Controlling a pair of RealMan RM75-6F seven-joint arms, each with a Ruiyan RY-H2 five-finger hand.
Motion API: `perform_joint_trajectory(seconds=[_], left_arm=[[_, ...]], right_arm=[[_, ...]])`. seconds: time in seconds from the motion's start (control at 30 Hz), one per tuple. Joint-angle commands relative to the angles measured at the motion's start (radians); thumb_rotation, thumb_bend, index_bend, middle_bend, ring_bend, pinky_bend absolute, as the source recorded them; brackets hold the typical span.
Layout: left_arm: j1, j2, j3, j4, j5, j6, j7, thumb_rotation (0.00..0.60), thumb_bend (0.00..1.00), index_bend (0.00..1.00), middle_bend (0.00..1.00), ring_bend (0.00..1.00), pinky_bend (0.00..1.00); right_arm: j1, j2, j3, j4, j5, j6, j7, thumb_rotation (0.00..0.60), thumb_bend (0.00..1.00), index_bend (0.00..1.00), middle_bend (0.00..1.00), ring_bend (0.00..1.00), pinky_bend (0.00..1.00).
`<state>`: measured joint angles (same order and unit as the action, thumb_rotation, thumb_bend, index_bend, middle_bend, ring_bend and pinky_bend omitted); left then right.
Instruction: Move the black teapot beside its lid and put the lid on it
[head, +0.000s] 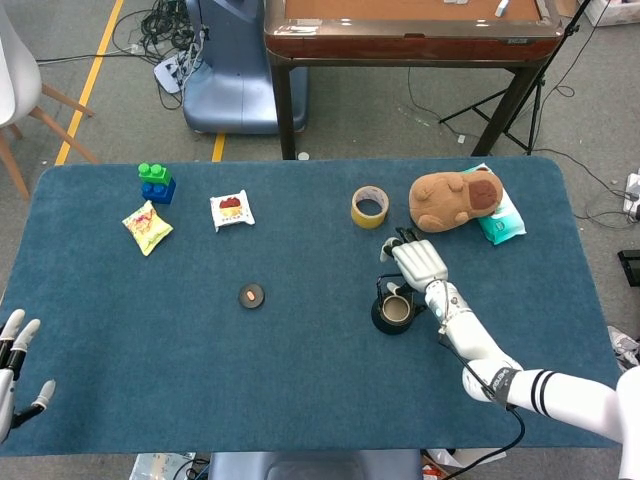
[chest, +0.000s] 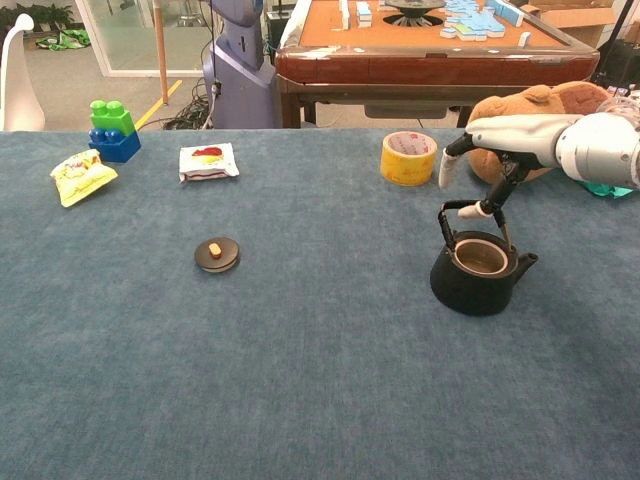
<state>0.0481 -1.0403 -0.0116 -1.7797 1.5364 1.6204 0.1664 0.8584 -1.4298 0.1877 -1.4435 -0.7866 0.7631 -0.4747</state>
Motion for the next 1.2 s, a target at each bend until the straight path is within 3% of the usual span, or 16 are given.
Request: perform_joint_trajectory(seconds=[0.03,0.37,0.77,0.97,1.2], left_arm=[[0.001,-0.001,-0.001,0.002,-0.003,-0.001,-0.002,0.600,0.28,0.09,0.00,0.00,0.00],[0.009,-0.002,-0.002,0.006,-0.003,0.012,-0.010,0.600,0.28,0.09,0.00,0.00,0.00],[0.008,-0.004,-0.007,0.012,-0.009,0.008,-0.015,0.600,0.28,0.09,0.00,0.00,0.00],[0.008,-0.002,-0.006,0.011,-0.011,0.005,-0.013,0.600,0.28,0.09,0.00,0.00,0.00],[0.009,0.006,-0.008,0.003,-0.011,0.007,-0.007,0.600,0.28,0.09,0.00,0.00,0.00]], right_arm=[[0.024,-0.018,-0.013,0.020,0.033,-0.004,-0.026,0.600,0.26,0.37,0.23,0.00,0.03],[0.057,-0.055,-0.038,0.068,0.089,-0.005,-0.046,0.600,0.27,0.47,0.26,0.00,0.03],[0.067,-0.080,-0.052,0.107,0.104,-0.004,-0.026,0.600,0.35,0.59,0.34,0.03,0.03],[0.054,-0.070,-0.053,0.093,0.074,0.014,0.003,0.600,0.40,0.66,0.39,0.07,0.06],[0.014,-0.014,-0.048,0.007,-0.039,0.070,0.068,0.600,0.41,0.70,0.43,0.09,0.06]])
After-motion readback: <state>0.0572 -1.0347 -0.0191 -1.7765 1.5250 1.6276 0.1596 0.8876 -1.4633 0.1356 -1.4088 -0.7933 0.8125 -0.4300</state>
